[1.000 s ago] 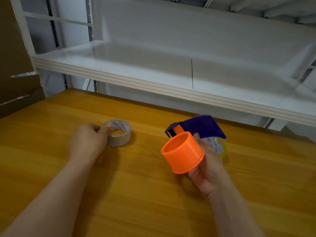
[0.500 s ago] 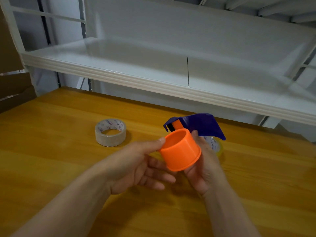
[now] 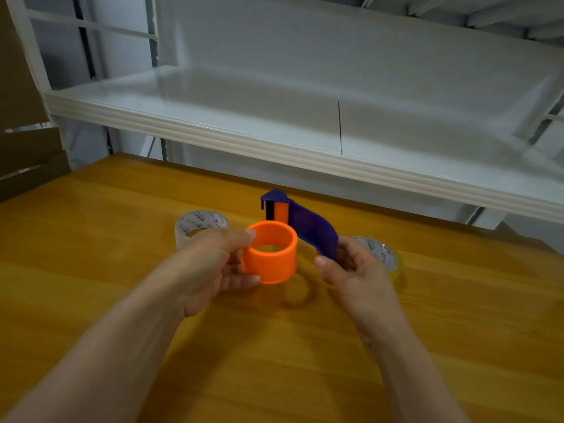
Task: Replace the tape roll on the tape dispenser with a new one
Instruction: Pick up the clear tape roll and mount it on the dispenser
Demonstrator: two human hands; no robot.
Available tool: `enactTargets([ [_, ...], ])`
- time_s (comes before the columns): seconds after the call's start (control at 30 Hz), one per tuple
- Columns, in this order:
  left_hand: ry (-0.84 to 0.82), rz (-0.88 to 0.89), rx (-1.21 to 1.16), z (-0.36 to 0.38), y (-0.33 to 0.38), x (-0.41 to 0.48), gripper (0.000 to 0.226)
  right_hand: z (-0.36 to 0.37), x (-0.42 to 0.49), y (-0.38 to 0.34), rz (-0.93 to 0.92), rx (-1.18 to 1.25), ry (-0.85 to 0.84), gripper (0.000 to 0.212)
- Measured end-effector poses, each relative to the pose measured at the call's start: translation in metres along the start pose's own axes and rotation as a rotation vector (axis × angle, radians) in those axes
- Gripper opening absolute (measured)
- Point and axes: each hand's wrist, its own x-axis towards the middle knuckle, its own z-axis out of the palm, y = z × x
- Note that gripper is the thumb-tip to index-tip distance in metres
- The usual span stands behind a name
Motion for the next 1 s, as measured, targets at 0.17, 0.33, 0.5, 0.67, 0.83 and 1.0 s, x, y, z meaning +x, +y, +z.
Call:
enactTargets([
  [0.17, 0.094, 0.035, 0.167, 0.002, -0.005, 0.005, 0.021, 0.003, 0.002, 0.005, -0.056, -0.411, 0.056, 0.038],
  [0.33, 0.223, 0.071, 0.355, 0.007, -0.013, 0.009, 0.011, 0.001, 0.003, 0.005, -0.028, -0.593, -0.016, 0.039],
  [0.5, 0.270, 0.128, 0.503, 0.007, -0.017, 0.012, 0.020, 0.003, 0.002, 0.006, -0.006, -0.656, -0.070, 0.036],
  [0.67, 0.262, 0.181, 0.537, 0.006, -0.020, 0.015, 0.025, 0.004, 0.001, 0.003, 0.038, -0.668, -0.086, 0.036],
  [0.83, 0.273, 0.247, 0.607, 0.000, -0.021, 0.017, 0.029, 0.004, 0.000, 0.000, 0.090, -0.663, -0.119, 0.039],
  [1.0, 0.367, 0.346, 0.807, 0.002, -0.024, 0.016, 0.033, 0.002, 0.000, 0.000, 0.129, -0.684, -0.168, 0.043],
])
